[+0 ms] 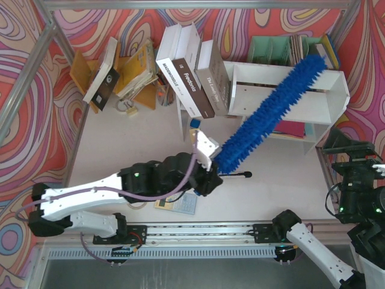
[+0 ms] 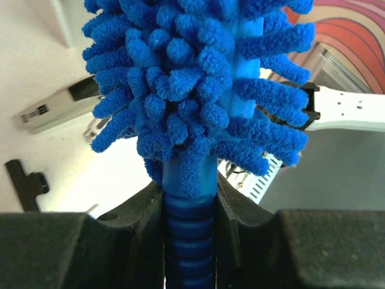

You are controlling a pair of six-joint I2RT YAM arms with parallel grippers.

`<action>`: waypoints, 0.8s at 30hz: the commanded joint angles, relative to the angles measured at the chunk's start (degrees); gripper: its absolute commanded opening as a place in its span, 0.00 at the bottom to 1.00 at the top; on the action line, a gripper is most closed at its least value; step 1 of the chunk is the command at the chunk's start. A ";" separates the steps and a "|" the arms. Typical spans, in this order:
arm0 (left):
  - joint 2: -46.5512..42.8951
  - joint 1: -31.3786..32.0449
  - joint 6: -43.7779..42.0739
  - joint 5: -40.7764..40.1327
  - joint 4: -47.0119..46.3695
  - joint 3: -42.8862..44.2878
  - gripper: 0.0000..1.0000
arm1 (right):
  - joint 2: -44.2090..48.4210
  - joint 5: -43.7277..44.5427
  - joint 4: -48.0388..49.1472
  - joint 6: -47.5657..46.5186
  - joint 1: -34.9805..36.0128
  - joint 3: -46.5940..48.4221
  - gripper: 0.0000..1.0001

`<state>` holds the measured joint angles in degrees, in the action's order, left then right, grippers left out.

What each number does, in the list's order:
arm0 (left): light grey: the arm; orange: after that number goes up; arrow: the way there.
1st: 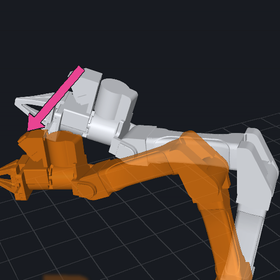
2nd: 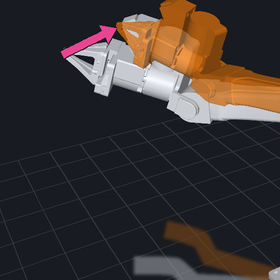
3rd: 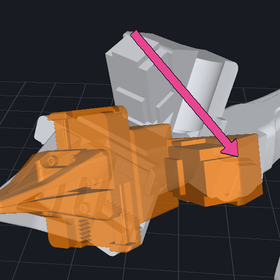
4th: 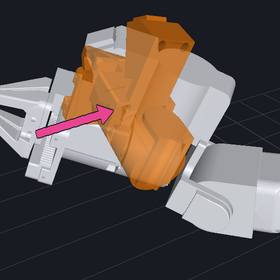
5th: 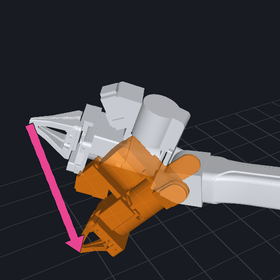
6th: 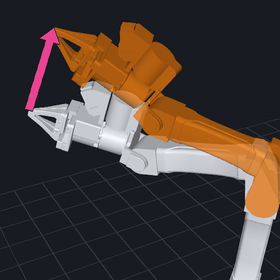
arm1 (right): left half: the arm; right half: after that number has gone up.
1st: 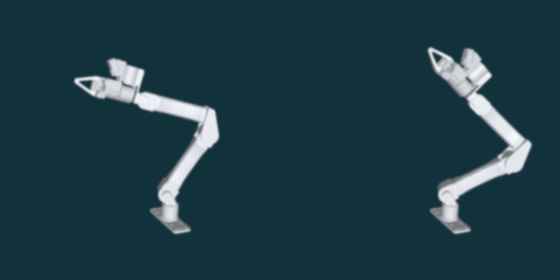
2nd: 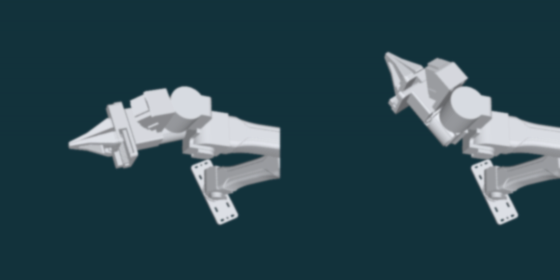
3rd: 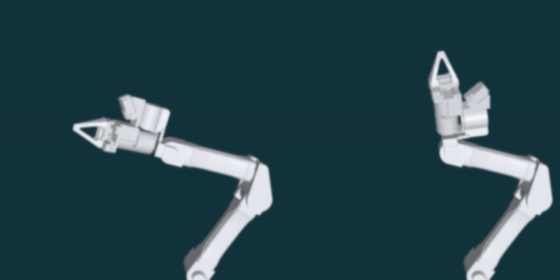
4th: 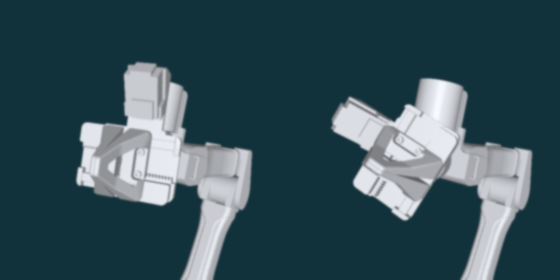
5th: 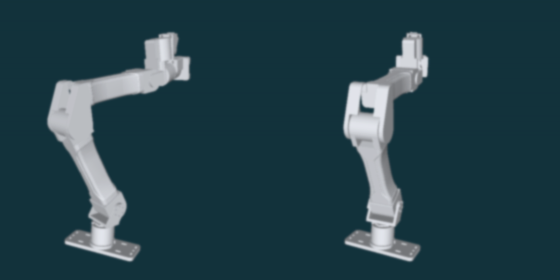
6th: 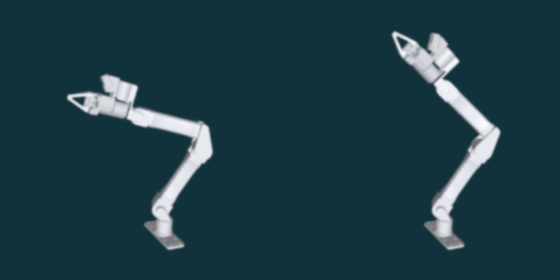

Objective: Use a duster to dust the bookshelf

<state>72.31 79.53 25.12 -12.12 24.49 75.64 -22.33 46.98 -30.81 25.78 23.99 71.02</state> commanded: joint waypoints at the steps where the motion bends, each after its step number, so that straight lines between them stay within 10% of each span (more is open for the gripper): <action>1: -6.51 0.04 1.90 -10.02 0.11 -4.28 0.00 | -1.38 1.05 0.17 1.12 0.16 -1.25 0.97; 24: 4.45 0.01 7.78 -12.64 8.29 -5.64 0.00 | -1.23 0.16 -2.23 4.94 0.17 -3.81 0.97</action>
<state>76.14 79.50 33.21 -24.49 33.95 69.08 -24.16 46.65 -32.08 29.87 23.99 67.85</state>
